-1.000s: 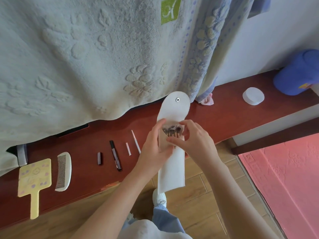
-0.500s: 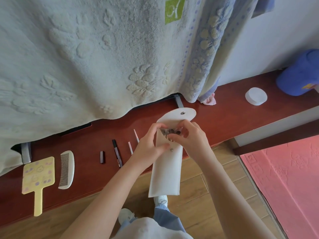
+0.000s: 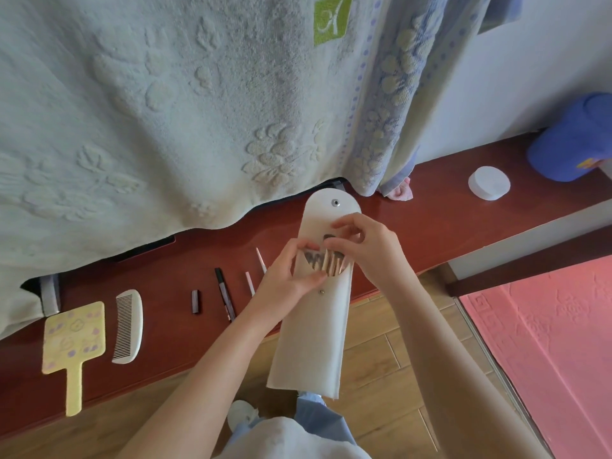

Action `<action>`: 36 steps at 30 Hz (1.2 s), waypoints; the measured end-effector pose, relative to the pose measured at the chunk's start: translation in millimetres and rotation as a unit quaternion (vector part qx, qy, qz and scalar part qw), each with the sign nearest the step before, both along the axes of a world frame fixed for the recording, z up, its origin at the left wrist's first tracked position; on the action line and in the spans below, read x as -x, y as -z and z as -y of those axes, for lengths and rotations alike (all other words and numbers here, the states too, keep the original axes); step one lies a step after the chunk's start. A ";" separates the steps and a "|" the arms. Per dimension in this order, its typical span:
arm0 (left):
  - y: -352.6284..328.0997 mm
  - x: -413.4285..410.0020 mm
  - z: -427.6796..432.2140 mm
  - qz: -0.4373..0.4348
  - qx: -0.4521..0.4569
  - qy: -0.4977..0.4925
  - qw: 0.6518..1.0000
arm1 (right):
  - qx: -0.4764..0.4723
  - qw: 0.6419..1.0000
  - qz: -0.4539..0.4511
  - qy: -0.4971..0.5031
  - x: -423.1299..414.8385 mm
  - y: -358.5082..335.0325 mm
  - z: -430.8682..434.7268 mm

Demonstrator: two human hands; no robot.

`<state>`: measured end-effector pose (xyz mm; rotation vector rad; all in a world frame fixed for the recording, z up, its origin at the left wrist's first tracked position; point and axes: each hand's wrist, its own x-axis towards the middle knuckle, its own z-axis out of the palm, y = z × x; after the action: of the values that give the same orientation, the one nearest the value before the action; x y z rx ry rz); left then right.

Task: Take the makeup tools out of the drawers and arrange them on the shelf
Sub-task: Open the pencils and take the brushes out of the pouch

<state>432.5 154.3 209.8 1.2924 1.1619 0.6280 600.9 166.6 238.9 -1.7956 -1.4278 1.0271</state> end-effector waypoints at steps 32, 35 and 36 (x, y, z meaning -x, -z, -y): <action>12.2 22.8 4.8 -0.065 0.012 -0.013 0.998 | 0.070 0.931 -0.339 0.112 -13.2 14.9 -35.6; 16.5 35.2 8.8 -0.044 0.020 -0.083 0.995 | 0.059 0.907 -0.384 0.165 -19.7 28.4 -43.5; 17.9 38.9 10.1 -0.041 0.026 -0.107 0.993 | 0.066 0.903 -0.389 0.170 -20.5 33.3 -44.0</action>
<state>393.6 144.2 191.9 1.1673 1.3879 0.7021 621.4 210.6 205.6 -1.3834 -0.5460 1.4397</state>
